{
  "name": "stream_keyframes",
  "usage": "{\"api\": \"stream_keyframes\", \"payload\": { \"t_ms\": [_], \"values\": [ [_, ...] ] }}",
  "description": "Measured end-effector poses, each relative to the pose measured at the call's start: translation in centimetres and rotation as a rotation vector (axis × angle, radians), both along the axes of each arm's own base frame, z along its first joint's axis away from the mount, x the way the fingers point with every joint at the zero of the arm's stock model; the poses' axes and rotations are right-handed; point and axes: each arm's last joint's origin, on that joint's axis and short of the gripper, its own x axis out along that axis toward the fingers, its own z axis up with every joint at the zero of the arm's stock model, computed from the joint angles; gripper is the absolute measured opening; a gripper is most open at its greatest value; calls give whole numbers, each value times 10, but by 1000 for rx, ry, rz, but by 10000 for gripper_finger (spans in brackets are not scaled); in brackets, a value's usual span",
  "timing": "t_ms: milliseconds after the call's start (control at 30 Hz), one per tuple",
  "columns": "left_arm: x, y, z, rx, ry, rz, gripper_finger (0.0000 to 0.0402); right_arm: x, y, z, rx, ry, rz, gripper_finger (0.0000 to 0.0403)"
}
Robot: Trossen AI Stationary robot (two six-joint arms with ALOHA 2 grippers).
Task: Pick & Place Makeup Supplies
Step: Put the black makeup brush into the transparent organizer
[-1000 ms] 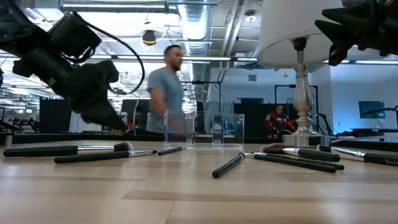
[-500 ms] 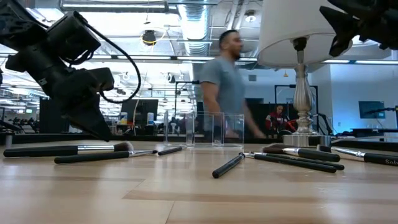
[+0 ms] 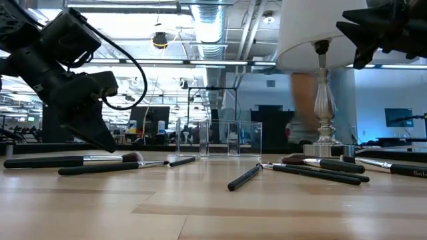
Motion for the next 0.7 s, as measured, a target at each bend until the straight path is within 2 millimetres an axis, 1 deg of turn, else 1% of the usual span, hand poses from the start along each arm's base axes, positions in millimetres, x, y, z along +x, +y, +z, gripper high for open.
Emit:
{"api": "stream_keyframes", "payload": {
  "t_ms": [167, 400, 533, 600, 700],
  "values": [
    [2, 0, -3, 17, 0, 16, 140, 0, 0, 0, 1, 0, -4, 100],
    [10, 0, -19, 40, 23, 69, 140, 0, 0, 0, 1, 0, -4, 100],
    [13, 0, -25, 64, 27, 90, 138, 0, 0, 0, 1, 1, -4, 100],
    [13, 1, -26, 76, 34, 99, 125, 0, 0, 0, 1, 4, -4, 100],
    [12, 1, -27, 87, 40, 108, 86, 0, 0, -1, 1, 11, -3, 100]
  ]
}}
